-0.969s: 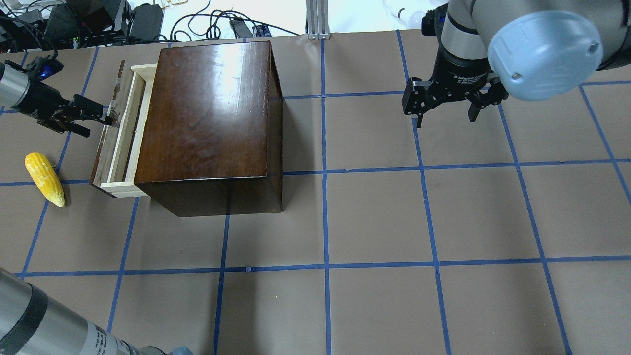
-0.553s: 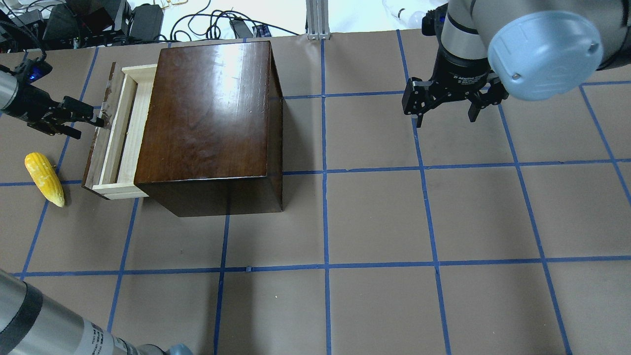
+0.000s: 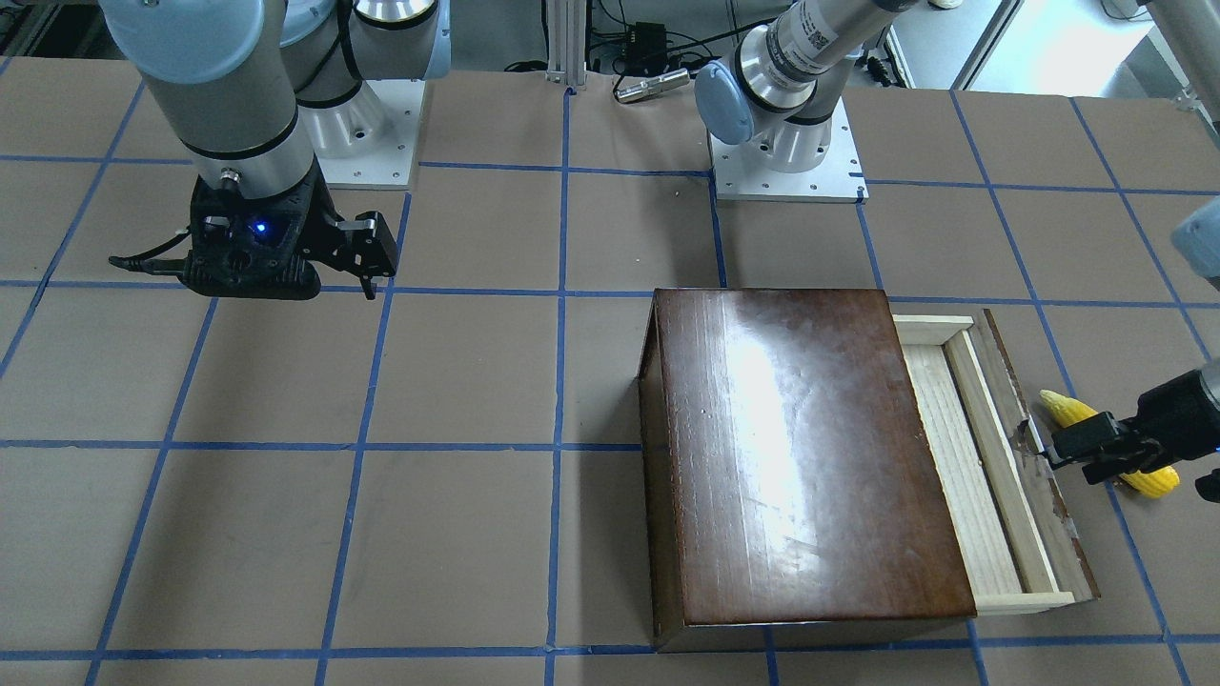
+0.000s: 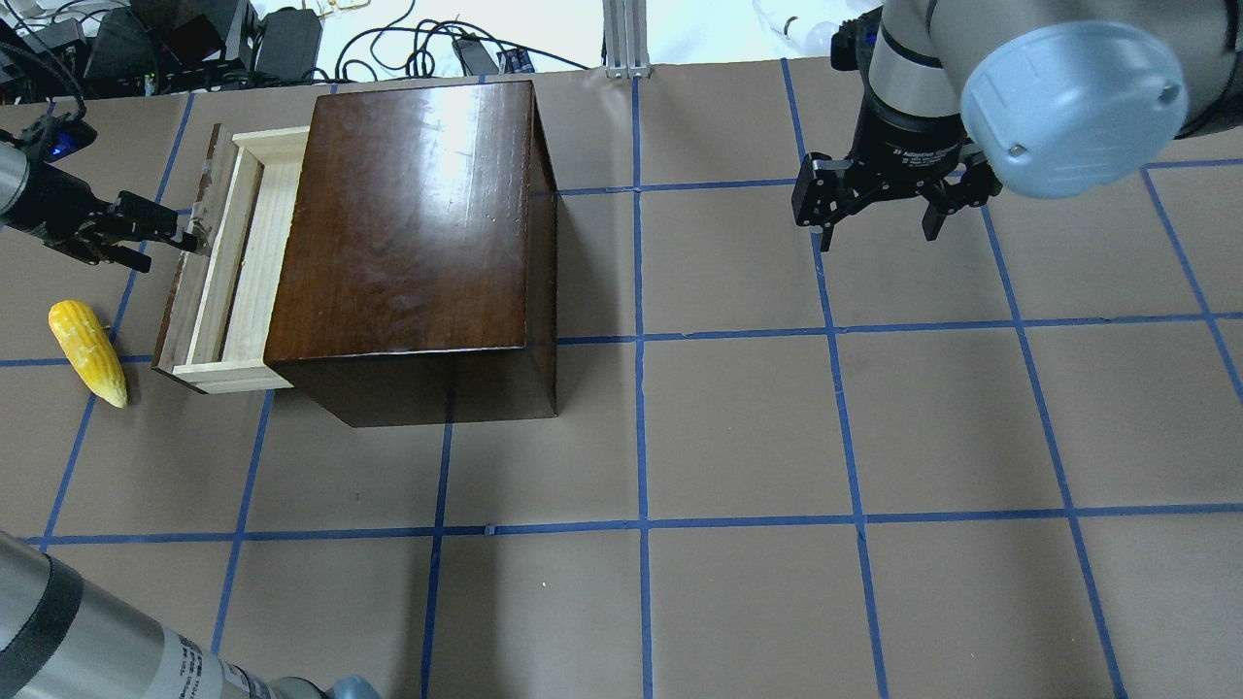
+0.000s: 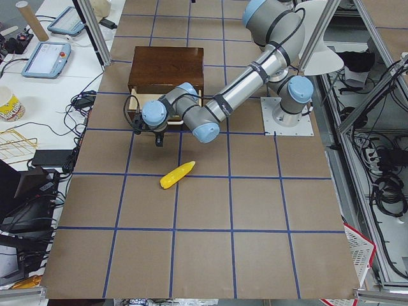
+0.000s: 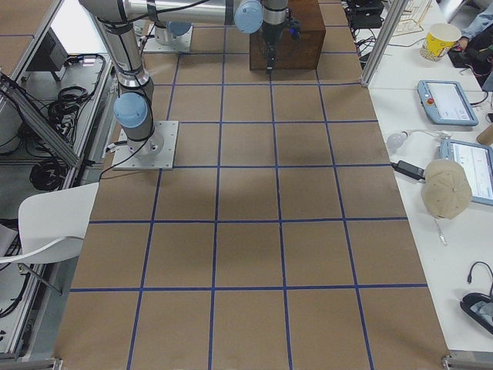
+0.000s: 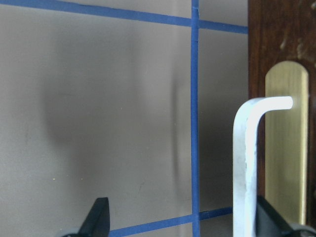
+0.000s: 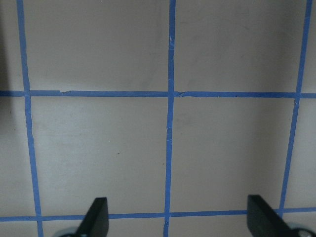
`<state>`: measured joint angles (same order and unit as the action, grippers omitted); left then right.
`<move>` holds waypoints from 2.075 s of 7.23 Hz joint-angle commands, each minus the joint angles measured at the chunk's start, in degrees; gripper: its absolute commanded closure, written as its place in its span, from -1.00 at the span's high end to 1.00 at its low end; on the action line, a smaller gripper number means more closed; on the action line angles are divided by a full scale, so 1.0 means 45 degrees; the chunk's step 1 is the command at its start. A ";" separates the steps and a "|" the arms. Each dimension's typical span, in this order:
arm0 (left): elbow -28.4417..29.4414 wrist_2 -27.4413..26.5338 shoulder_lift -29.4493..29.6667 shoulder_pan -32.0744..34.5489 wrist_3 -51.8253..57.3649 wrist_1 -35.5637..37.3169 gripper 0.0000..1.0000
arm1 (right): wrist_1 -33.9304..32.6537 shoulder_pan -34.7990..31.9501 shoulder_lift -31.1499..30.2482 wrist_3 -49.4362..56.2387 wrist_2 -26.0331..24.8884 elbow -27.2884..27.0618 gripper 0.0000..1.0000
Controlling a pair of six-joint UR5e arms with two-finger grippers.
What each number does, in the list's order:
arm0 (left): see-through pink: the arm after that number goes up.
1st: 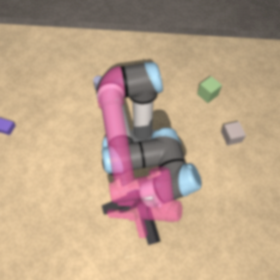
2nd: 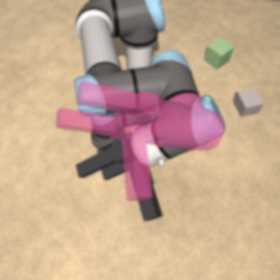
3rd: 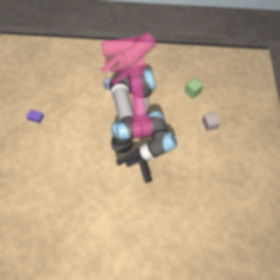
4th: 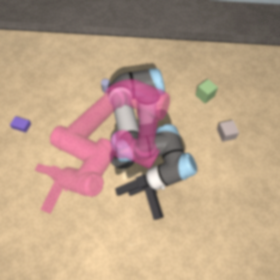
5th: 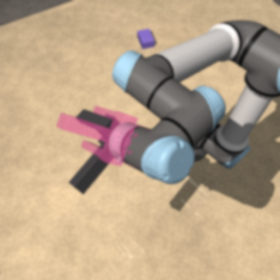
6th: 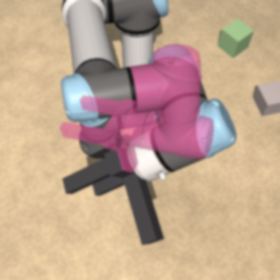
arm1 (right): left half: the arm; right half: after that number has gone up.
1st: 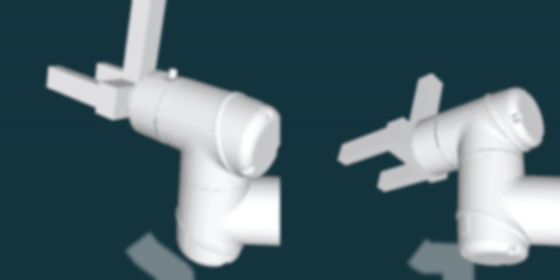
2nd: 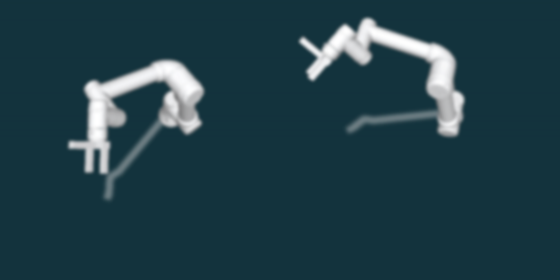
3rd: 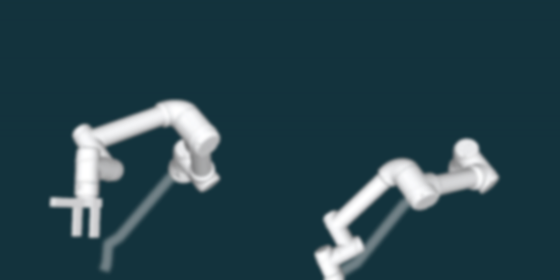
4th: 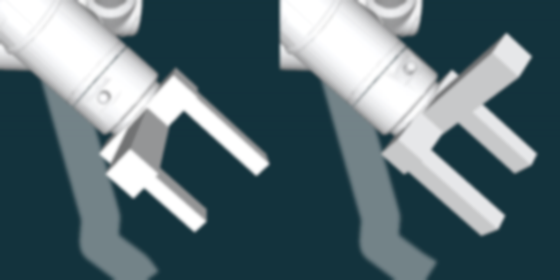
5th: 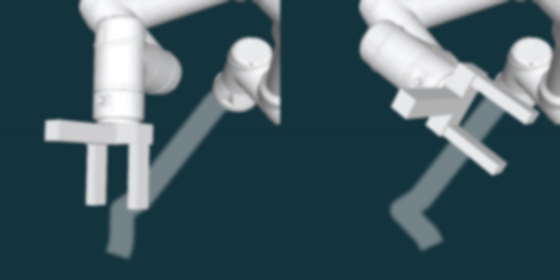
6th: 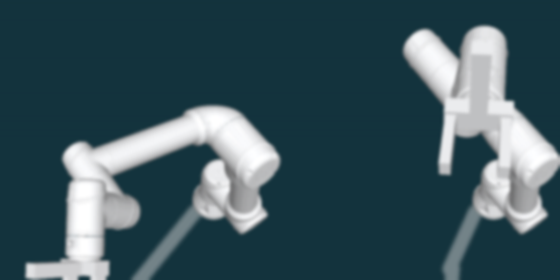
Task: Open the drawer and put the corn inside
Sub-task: 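Release the handle and move the left gripper away from the drawer, then lower the left gripper onto the yellow corn cob and grasp it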
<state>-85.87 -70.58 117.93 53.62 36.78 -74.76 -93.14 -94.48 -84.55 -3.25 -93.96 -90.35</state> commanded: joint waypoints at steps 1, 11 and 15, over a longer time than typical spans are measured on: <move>0.0020 -0.0387 -0.0132 -0.0002 -0.0106 -0.0007 1.00 | -0.0005 0.0000 0.0000 0.0000 0.0020 0.0000 1.00; 0.1154 -0.4116 0.0586 -0.1252 -0.7734 0.0168 1.00 | 0.0014 0.0000 0.0000 0.0000 0.0000 0.0000 1.00; 0.0469 -0.5116 0.1603 -0.1252 -0.8623 0.2200 1.00 | -0.0005 0.0000 0.0000 0.0000 0.0000 0.0000 1.00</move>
<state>-83.37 -93.07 124.01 47.99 -1.29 -66.12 -93.16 -94.48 -84.55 -3.25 -93.95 -90.35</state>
